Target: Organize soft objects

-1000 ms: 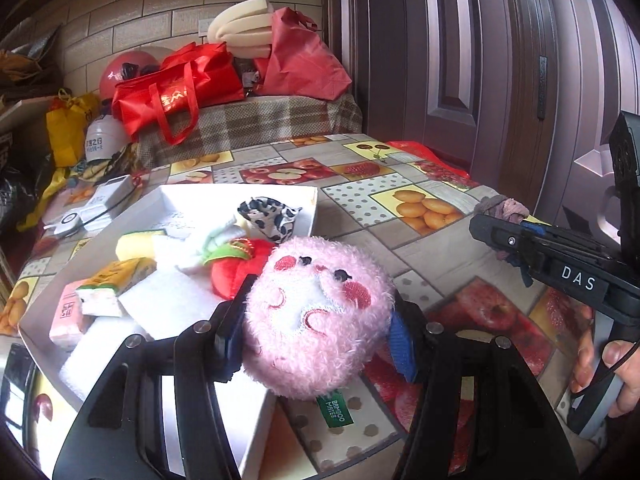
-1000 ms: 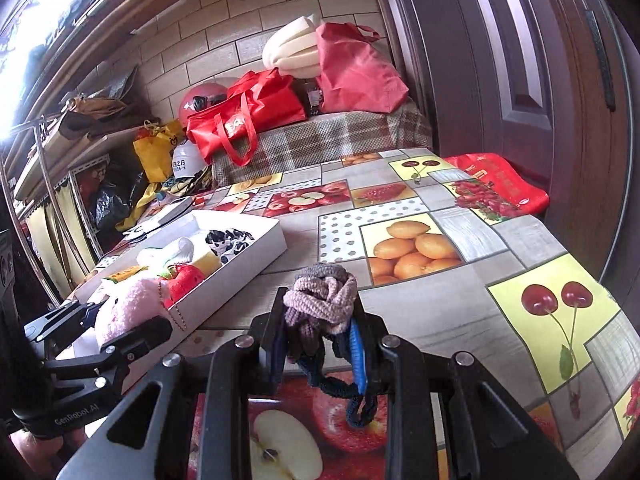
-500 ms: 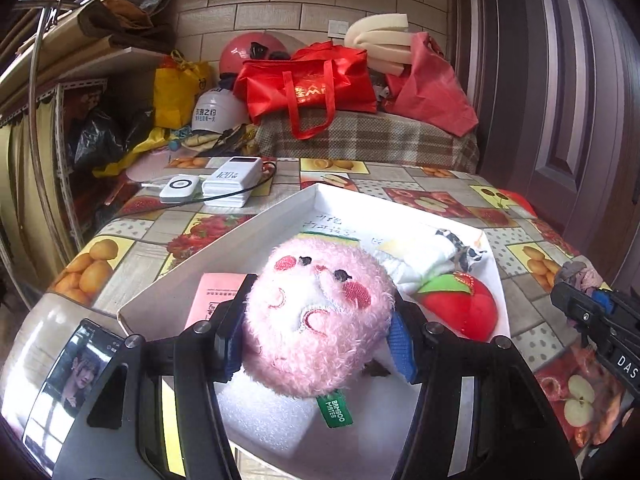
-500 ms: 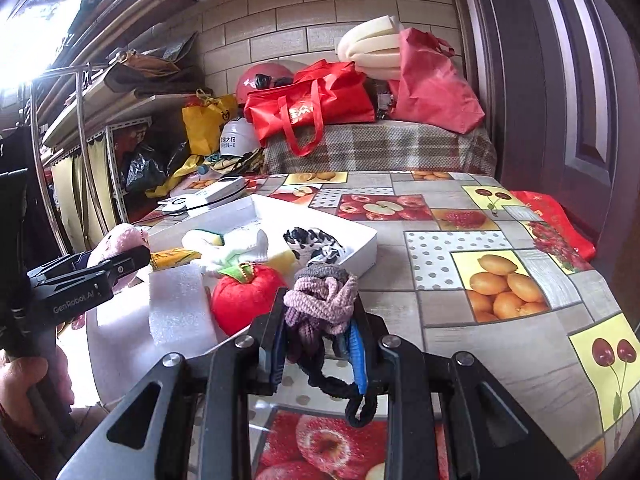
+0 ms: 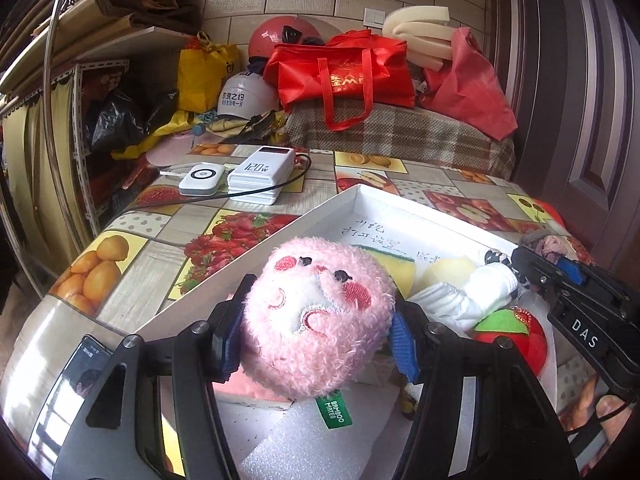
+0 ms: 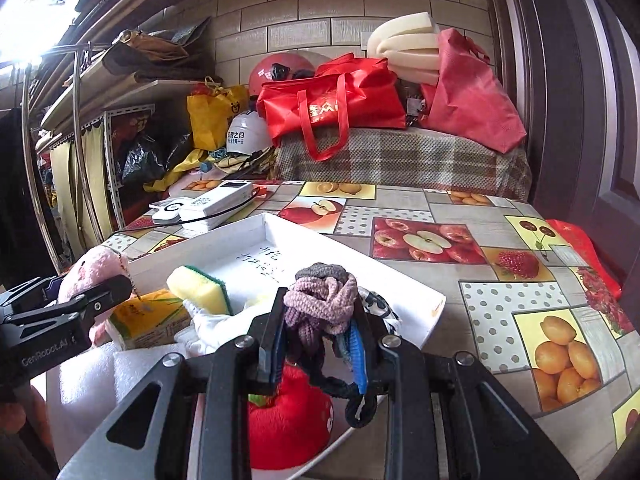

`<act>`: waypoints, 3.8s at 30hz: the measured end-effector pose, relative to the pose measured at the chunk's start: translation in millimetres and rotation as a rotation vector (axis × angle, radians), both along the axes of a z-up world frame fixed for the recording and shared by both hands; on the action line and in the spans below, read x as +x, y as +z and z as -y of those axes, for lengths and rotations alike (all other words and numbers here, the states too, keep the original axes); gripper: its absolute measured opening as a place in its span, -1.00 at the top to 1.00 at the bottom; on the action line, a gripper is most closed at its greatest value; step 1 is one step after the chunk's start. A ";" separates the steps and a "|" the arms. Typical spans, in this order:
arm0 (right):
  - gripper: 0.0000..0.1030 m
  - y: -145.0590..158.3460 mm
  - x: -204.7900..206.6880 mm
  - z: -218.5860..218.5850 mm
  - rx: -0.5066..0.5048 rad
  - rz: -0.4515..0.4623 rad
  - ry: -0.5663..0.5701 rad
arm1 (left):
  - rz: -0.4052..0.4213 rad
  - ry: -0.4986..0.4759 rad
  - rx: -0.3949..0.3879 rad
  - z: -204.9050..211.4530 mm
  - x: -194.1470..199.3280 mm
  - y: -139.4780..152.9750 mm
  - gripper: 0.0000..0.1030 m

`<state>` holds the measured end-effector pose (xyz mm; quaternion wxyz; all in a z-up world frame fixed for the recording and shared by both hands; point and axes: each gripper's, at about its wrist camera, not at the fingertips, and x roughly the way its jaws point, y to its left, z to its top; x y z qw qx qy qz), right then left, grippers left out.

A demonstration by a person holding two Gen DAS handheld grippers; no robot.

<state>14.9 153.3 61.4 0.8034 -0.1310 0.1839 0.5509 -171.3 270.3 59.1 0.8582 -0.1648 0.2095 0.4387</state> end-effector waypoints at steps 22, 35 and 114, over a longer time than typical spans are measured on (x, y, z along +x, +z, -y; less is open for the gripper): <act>-1.00 3.5 -5.8 -9.5 0.026 0.054 0.003 | -0.015 0.063 0.055 5.6 -2.8 2.6 -1.00; -1.00 5.2 -13.8 33.4 0.053 0.073 -0.017 | 0.031 0.072 0.077 30.5 -15.6 5.9 -1.00; -1.00 10.6 14.6 233.7 0.158 -0.053 -0.390 | -0.158 0.016 0.046 170.8 12.0 66.9 -1.00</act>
